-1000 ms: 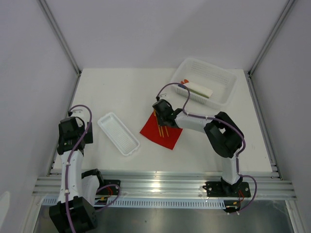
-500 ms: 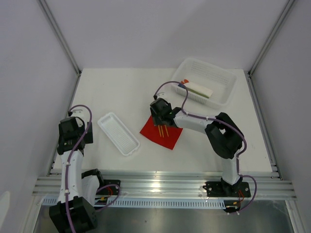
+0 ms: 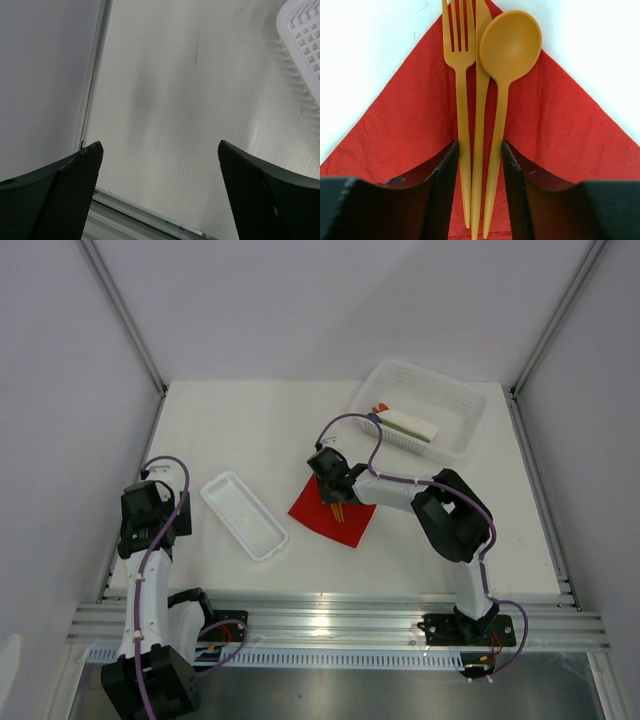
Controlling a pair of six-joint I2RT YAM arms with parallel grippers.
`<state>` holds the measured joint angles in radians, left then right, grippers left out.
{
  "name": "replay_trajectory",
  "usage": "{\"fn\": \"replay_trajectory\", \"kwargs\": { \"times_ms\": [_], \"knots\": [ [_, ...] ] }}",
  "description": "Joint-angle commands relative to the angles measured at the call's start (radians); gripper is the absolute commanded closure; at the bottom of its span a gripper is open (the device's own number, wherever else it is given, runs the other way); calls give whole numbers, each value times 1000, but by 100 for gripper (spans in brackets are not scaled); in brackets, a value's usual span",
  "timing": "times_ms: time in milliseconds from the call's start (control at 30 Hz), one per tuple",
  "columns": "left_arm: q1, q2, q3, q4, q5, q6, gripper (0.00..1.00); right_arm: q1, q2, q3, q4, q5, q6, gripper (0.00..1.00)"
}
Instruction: Place the utensils on the paper napkin and roll it up
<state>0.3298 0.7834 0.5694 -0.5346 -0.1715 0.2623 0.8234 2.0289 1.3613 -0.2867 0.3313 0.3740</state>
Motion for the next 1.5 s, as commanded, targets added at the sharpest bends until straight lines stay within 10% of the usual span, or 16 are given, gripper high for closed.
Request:
{"fn": "replay_trajectory", "kwargs": {
  "times_ms": [0, 567, 733, 1067, 1467],
  "knots": [
    [11, -9, 21, 8, 18, -9, 1, 3, 1, 35, 1, 18, 14, 57],
    [12, -1, 50, 10, -6, 23, 0, 16, -110, 79, -37, 14, -7, 43],
    [-21, 62, 294, -99, 13, 64, 1, -4, -228, 90, -104, -20, -18, 43],
    [-636, 288, 545, -201, -148, 57, 0, -107, -584, -313, -130, -149, 77, 48],
    [-965, 640, 724, -223, -80, 87, 1, -187, -857, -562, -219, -202, 112, 51]
  ]
}}
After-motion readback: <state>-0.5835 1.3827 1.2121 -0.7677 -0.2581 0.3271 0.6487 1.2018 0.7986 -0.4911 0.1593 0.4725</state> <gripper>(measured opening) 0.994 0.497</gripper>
